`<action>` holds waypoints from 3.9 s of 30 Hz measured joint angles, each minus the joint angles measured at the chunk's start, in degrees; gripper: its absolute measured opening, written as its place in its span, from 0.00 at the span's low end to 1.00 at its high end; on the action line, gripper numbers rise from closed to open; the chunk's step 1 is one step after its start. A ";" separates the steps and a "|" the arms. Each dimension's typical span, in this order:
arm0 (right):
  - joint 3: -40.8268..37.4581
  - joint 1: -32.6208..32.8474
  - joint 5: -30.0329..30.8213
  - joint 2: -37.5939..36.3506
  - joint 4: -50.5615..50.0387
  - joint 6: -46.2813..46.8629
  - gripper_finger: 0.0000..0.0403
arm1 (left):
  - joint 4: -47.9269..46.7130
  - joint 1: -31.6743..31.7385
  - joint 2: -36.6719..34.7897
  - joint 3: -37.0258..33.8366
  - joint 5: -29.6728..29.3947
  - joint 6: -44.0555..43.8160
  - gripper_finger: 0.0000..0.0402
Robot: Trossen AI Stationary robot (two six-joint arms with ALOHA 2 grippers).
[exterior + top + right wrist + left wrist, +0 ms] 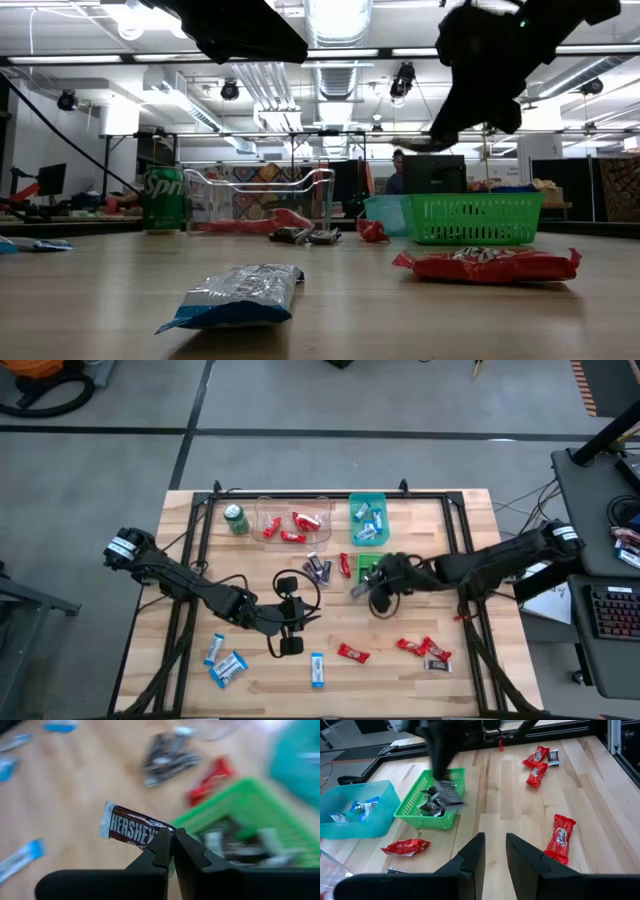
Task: Sort candy
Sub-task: Put the brown chocolate bar into the green bin, then put the white chocolate bar into the blue bin
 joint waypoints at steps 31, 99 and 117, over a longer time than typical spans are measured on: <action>-0.92 -7.02 13.32 2.58 -10.29 5.30 0.19 | -1.01 0.04 -0.07 0.00 -4.42 1.53 0.15; 7.54 2.14 13.27 2.42 -8.34 -7.88 0.27 | -49.79 6.75 -0.24 -8.19 22.92 -26.10 0.09; 7.28 4.73 13.06 2.43 -6.88 -7.68 0.27 | -44.55 5.62 -0.26 -5.18 22.69 -0.24 0.24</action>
